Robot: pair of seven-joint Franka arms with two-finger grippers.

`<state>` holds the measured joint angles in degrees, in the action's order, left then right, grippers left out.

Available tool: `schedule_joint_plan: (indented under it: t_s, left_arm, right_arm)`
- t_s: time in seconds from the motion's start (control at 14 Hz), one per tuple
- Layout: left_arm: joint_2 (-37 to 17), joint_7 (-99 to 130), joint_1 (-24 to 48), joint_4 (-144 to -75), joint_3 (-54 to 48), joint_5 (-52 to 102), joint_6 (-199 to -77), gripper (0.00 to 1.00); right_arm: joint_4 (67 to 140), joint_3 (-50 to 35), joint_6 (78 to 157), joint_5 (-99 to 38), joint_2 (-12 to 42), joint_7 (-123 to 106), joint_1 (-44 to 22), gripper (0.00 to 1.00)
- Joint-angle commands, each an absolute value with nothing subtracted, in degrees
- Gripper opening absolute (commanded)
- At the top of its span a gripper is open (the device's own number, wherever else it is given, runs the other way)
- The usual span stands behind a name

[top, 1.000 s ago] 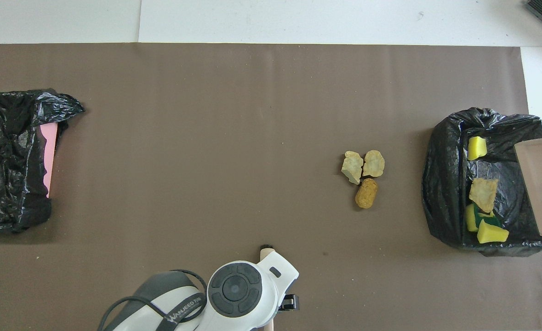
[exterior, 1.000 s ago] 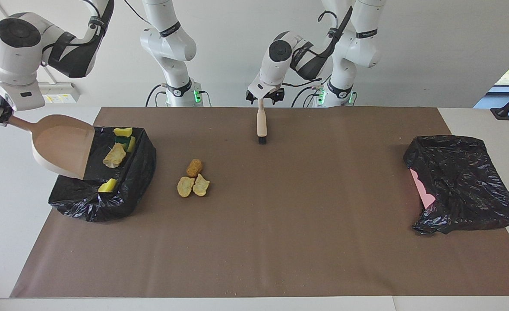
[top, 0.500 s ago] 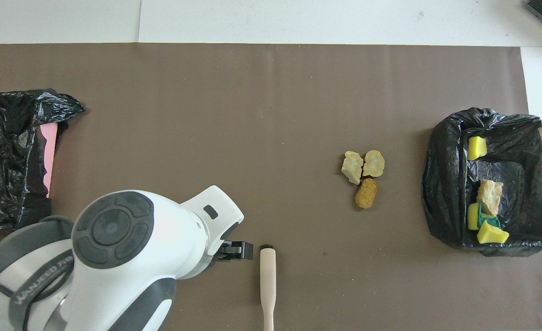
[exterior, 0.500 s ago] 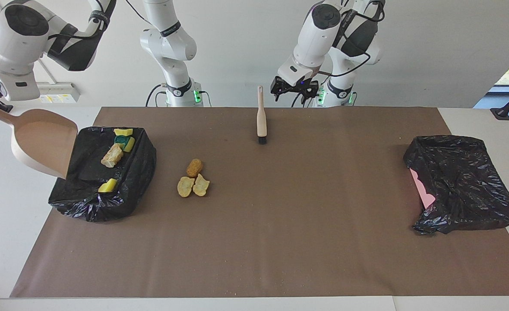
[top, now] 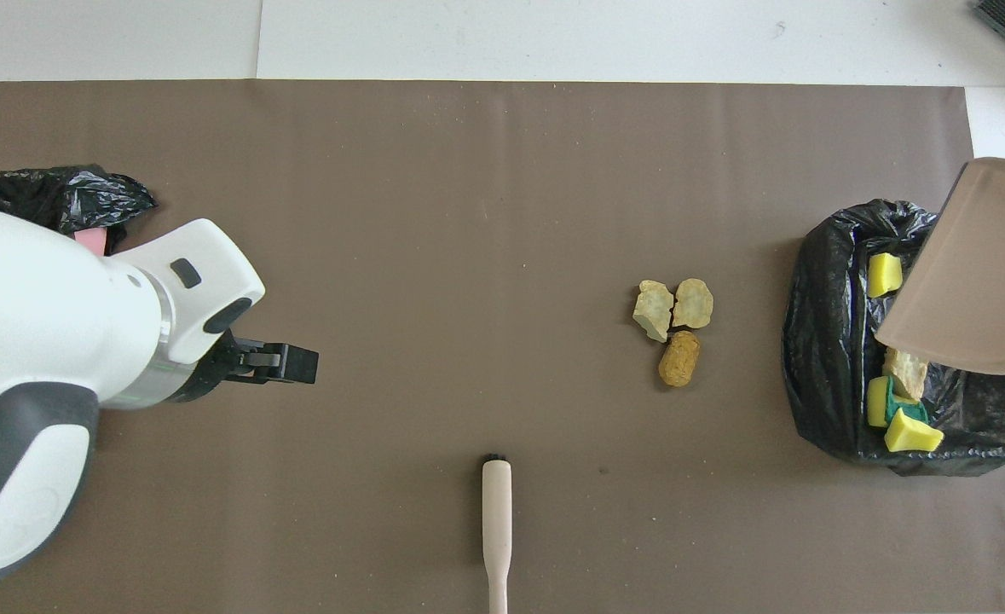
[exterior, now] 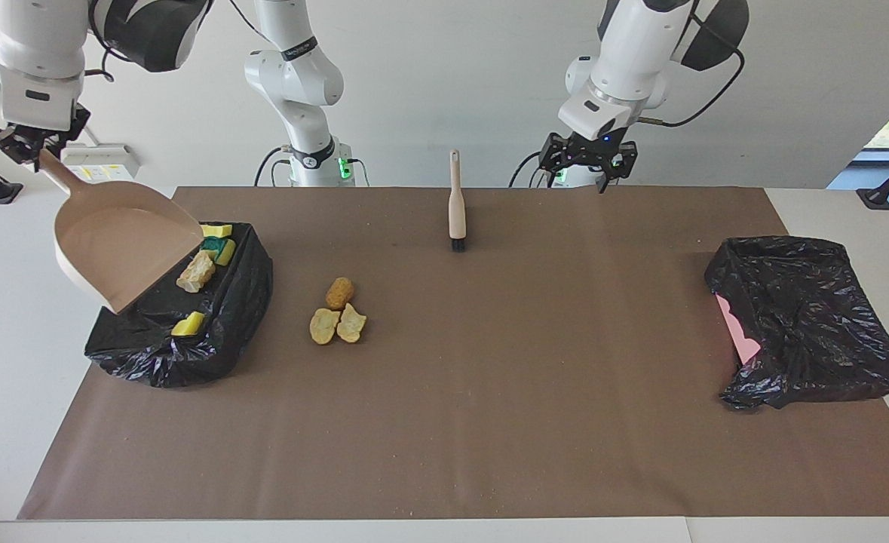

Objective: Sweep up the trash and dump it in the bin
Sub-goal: 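Return the dustpan to the mat center with the right gripper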

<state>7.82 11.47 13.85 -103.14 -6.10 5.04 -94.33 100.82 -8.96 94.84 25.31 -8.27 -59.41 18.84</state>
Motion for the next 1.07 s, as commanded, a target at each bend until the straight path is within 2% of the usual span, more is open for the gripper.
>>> schedule_joint_plan:
  t_s: [0.0,0.29,0.5,0.79,1.0]
  left_arm:
    - [5.2,5.04,9.68,-98.02,-7.03,0.46,-91.58,1.0]
    - [2.55,1.06,4.4,-93.69,-7.03,0.17,-89.82,1.0]
    - [2.03,1.23,3.78,-90.99,-6.86,0.88,-89.65,1.0]
    - [1.23,1.23,1.86,-87.63,-6.16,1.23,-88.24,1.0]
    - [1.58,1.23,1.06,-87.28,-5.89,1.93,-85.61,1.0]
  right_arm:
    - [103.36,-13.35,92.91,19.0,-9.32,-39.2,15.41,0.0]
    - [103.8,-13.54,93.69,10.74,-5.46,-10.08,3.01,0.0]
    - [103.27,-13.54,98.42,5.89,0.59,6.54,-3.4,0.0]
    - [99.68,-13.54,110.89,3.27,12.98,27.46,-12.9,0.0]
    - [91.88,-13.54,113.29,2.37,21.51,37.67,-18.43,0.0]
